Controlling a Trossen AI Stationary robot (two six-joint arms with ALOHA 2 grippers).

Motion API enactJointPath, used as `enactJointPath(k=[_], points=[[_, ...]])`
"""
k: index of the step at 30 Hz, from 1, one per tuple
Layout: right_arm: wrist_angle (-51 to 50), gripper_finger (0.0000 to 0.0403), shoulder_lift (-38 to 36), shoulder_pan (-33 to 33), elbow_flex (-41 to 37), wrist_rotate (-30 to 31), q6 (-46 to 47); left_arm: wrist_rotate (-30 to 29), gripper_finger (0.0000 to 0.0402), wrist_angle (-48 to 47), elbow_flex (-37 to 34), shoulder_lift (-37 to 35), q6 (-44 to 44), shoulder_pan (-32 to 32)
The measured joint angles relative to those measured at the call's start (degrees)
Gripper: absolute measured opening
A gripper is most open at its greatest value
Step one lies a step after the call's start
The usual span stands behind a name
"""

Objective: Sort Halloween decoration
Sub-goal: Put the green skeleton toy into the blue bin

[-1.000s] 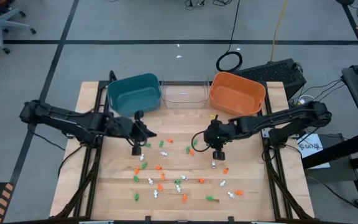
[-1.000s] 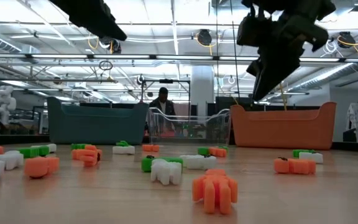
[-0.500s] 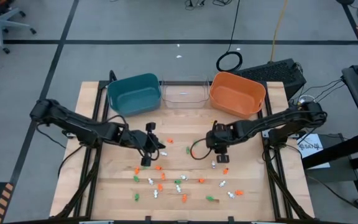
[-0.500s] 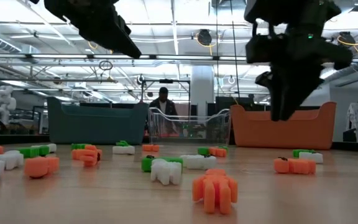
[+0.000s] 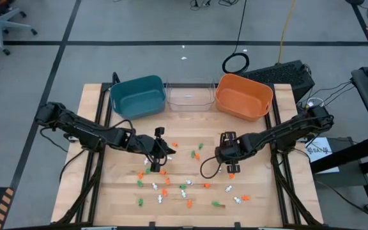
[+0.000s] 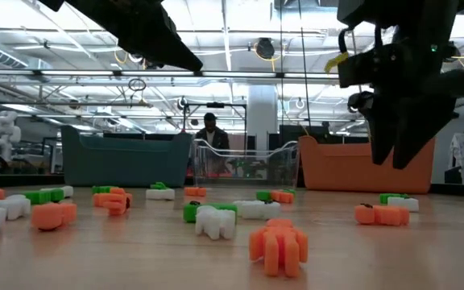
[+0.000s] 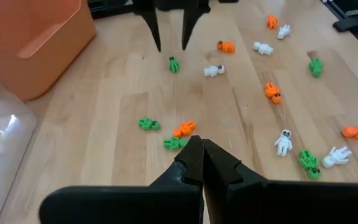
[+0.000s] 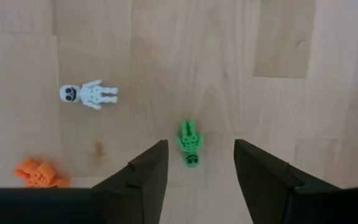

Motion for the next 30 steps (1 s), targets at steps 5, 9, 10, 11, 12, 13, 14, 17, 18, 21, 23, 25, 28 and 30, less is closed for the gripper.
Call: enactJointPath(k=[5, 9, 10, 11, 12, 13, 14, 17, 18, 21, 23, 25, 28, 30], points=[[0.0, 0.0171, 1.7, -0.1, -0.3, -0.3, 0.5, 0.0, 0.0, 0.0, 0.0, 0.0, 0.0, -0.4], [3.0, 0.0171, 1.8, -0.6, -4.4, -0.6, -0.1, 0.0, 0.0, 0.0, 0.0, 0.0, 0.0, -0.4], [4.3, 0.0171, 1.8, -0.9, -5.7, -1.4, -0.1, -0.1, 0.0, 0.0, 0.0, 0.0, 0.0, -0.4], [5.5, 0.0171, 1.8, -1.2, -7.1, -2.1, 0.0, -0.1, 0.0, 0.0, 0.0, 0.0, 0.0, -0.4], [7.1, 0.0171, 1.8, -1.5, -8.2, -3.0, 0.3, -0.1, 0.0, 0.0, 0.0, 0.0, 0.0, -0.4], [8.7, 0.017, 1.5, -1.7, -9.2, -3.4, 0.3, -0.1, 0.0, 0.0, 0.0, 0.0, 0.0, -0.4], [9.9, 0.0169, 1.5, -2.0, -10.2, -3.7, 0.6, -0.1, 0.0, -0.1, 0.0, 0.0, 0.0, -0.4], [12.3, 0.016, 1.3, -2.6, -11.9, -4.8, 1.3, -0.1, 0.0, -0.1, 0.0, 0.0, 0.0, -0.4], [12.3, 0.0157, 1.4, -2.7, -11.9, -4.9, 1.4, -0.1, 0.0, -0.1, 0.0, 0.0, 0.0, -0.4], [13.3, 0.015, 1.4, -2.8, -11.9, -5.0, 1.4, -0.1, 0.0, -0.1, 0.0, 0.0, 0.0, -0.4], [13.8, 0.0147, 1.4, -3.1, -11.8, -5.2, 1.2, -0.1, 0.0, 0.0, 0.0, 0.0, 0.0, -0.4], [14.2, 0.0141, 1.5, -3.3, -11.7, -5.4, 1.2, -0.1, 0.0, 0.1, 0.0, 0.0, 0.0, -0.4], [14.7, 0.0126, 1.5, -4.0, -11.7, -6.9, 1.5, -0.2, 0.0, 0.4, 0.0, 0.0, 0.0, -0.4], [14.9, 0.0108, 1.6, -4.5, -11.7, -8.0, 1.6, -0.5, 0.0, 0.4, 0.0, 0.0, 0.1, -0.4]])
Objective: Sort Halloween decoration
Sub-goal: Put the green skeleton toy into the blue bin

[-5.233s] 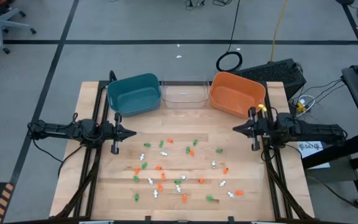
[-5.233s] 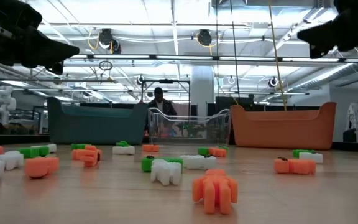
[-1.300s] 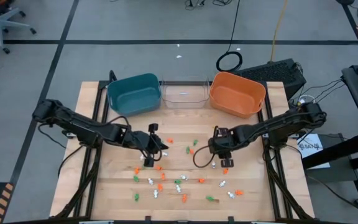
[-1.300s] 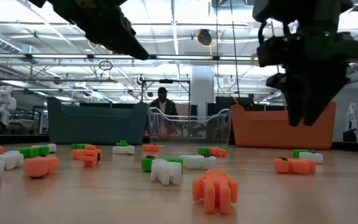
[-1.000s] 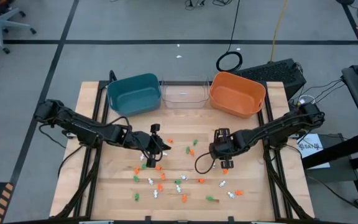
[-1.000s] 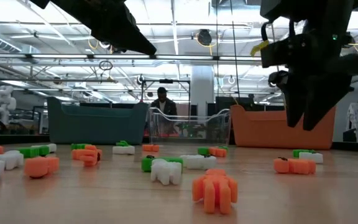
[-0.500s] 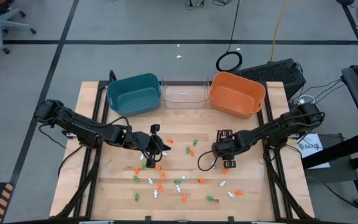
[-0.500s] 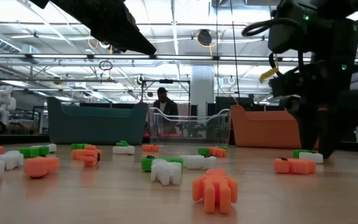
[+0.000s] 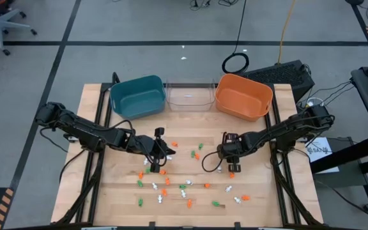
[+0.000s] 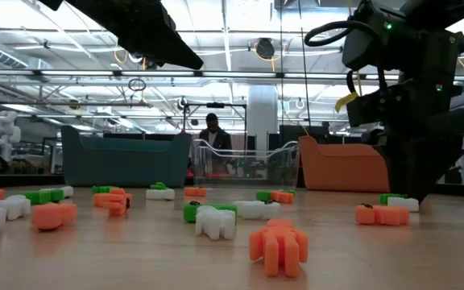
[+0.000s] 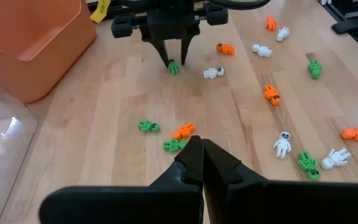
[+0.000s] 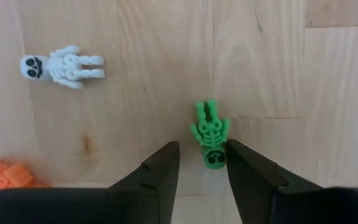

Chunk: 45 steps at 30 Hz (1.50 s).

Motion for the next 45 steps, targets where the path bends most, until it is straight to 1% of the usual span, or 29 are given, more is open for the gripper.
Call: enactJointPath(k=[3, 6, 8, 13, 15, 17, 20, 23, 25, 29, 31, 34, 36, 39, 41, 43, 45], points=[[0.4, 0.007, 0.1, -0.4, 0.0, -0.3, 0.0, 0.0, 0.0, 0.0, 0.0, 0.0, 0.0, 0.0], [0.9, 0.0023, 0.1, -0.6, 0.0, -0.4, 0.0, 0.0, 0.0, 0.0, 0.0, 0.0, 0.0, 0.0], [1.0, 0.001, 0.1, -0.6, 0.0, -0.4, -0.5, 0.0, 0.0, 0.1, 0.0, 0.0, 0.0, 0.0], [-0.8, 0.0009, -0.1, -0.4, 2.4, -0.2, 0.6, -0.3, 0.0, 2.3, 0.0, 0.0, 0.0, 0.5], [0.3, 0.0005, 0.2, 0.3, 4.3, 0.7, 1.4, -0.4, 0.0, 2.9, 0.0, 0.0, 0.0, 0.5], [1.8, 0.0004, -0.1, 1.4, 5.8, 2.8, 2.4, -0.4, 0.0, 3.3, 0.0, 0.0, -0.1, 0.3], [3.3, 0.0003, 0.0, 3.8, 7.7, 7.3, 2.8, -0.4, 0.0, 3.5, 0.0, 0.0, -2.6, -0.4], [5.1, 0.0002, -0.2, 6.4, 9.9, 12.9, 3.8, -0.4, 0.0, 3.8, 0.0, 0.0, -2.9, -1.1], [8.2, 0.0002, -0.2, 7.8, 11.1, 15.2, 3.8, -0.3, 0.0, 5.7, 0.0, 0.0, -2.9, -1.1], [19.5, 0.0001, -0.2, 9.9, 11.7, 15.5, -1.3, -0.3, 0.0, 9.0, 0.0, 0.0, -2.8, -1.1], [25.8, 0.0001, -0.3, 10.2, 11.9, 16.8, -4.3, -0.3, 0.0, 9.2, 0.0, 0.0, -2.4, -1.4], [33.1, 0.0001, -0.2, 10.1, 11.9, 19.4, -8.4, -0.3, 0.0, 9.7, 0.0, -0.5, 0.4, -1.4], [37.3, 0.0001, -0.2, 9.9, 11.9, 21.4, -10.5, -1.0, 0.0, 12.1, 0.1, -1.2, 0.9, -1.4], [41.2, 0.0001, -0.2, 9.5, 11.9, 22.9, -12.7, -1.3, 0.0, 15.9, 0.4, -2.4, 1.5, -1.5], [42.5, 0.0001, -0.2, 9.3, 11.9, 23.1, -13.9, 0.3, 0.0002, 18.4, 0.5, -2.9, 1.9, -2.0], [42.7, 0.0001, -0.3, 9.3, 11.9, 23.1, -14.0, 2.2, 0.0014, 19.2, 0.5, -3.8, 3.4, -2.8], [42.7, 0.0003, -0.3, 9.3, 11.9, 23.1, -14.0, 2.2, 0.0035, 19.8, 0.5, -4.2, 4.6, -3.6]])
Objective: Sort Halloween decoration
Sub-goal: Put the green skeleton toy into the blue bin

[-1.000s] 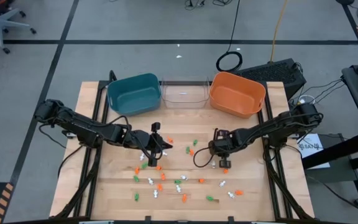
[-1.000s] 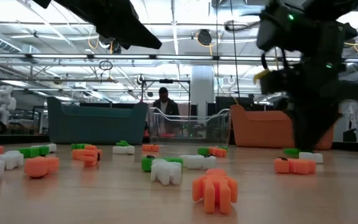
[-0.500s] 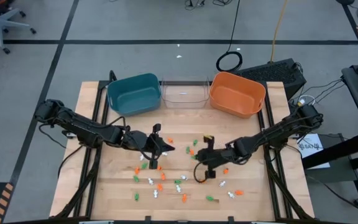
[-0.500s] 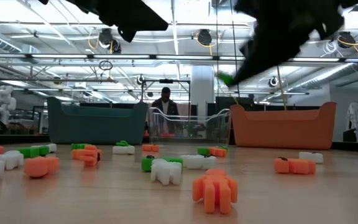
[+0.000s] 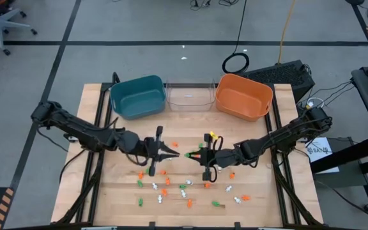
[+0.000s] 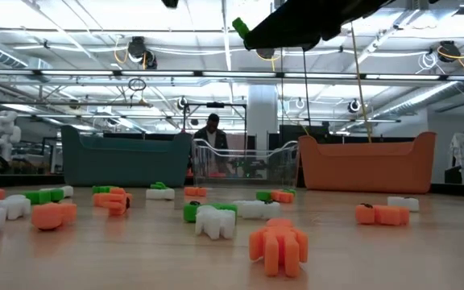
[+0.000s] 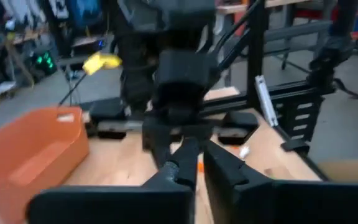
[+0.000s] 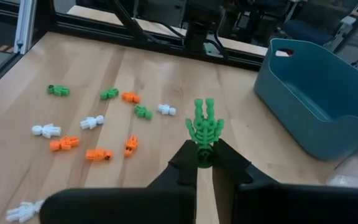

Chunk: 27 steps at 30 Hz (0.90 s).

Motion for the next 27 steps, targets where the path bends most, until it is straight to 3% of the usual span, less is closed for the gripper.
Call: enactJointPath(k=[7, 11, 18, 27], points=[[3.9, 0.0016, 0.5, 0.0, 0.0, -0.1, -1.0, -6.9, 0.0139, -1.1, -0.3, 2.4, 0.4, -2.1], [5.6, 0.0016, 0.8, 0.0, 0.0, -0.5, -2.6, -8.8, 0.0174, 0.2, -0.3, 4.8, 0.3, -2.5], [8.0, 0.0017, 3.9, 0.0, 0.0, -0.5, -4.8, -9.3, 0.0183, -0.3, -0.4, 5.8, 1.4, -3.9], [18.8, 0.0017, 8.9, 0.0, 0.0, -0.5, -7.5, -9.8, 0.0183, -5.9, -0.4, 5.8, -1.4, -5.5]])
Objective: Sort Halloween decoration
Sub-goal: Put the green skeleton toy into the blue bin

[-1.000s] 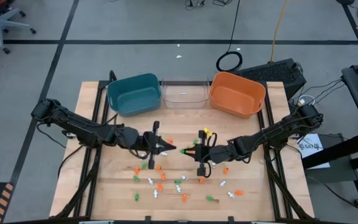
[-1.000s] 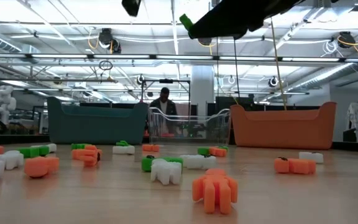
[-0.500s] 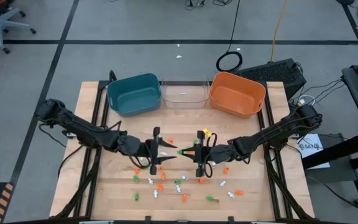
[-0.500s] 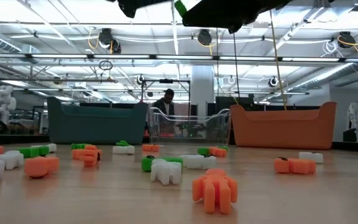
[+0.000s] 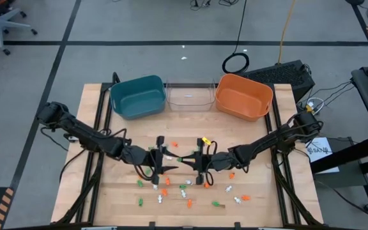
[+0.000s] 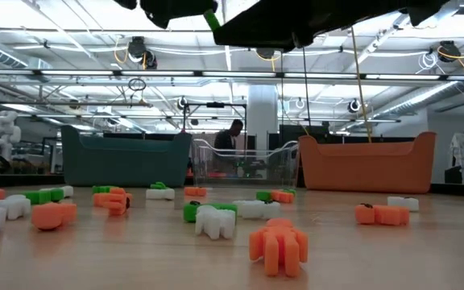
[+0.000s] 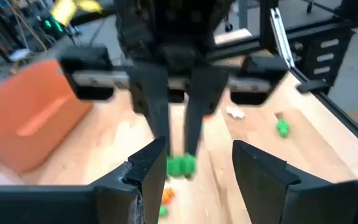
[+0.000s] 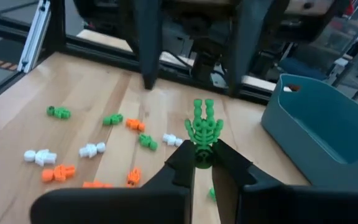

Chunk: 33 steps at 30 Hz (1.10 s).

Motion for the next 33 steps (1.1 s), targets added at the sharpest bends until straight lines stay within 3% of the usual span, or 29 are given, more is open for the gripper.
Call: enactJointPath(k=[8, 16, 27, 33], points=[[2.1, 0.0017, 0.0, 0.0, 0.0, 0.0, 0.1, -6.0, 0.0183, -1.7, 0.0, 0.0, -1.7, -1.7], [2.1, 0.0018, 0.0, 0.0, 0.0, 0.0, 1.6, -6.0, 0.0176, -0.3, 0.0, 0.5, -1.7, -1.7], [1.8, 0.0018, 0.0, 0.0, 0.0, -0.2, 1.8, -6.1, 0.0118, 5.4, 0.0, 4.0, 0.3, -1.6], [2.0, 0.0018, 0.0, 0.0, 0.0, -0.2, 1.8, -6.1, 0.0111, 5.6, 0.0, 3.7, 0.3, -1.6]])
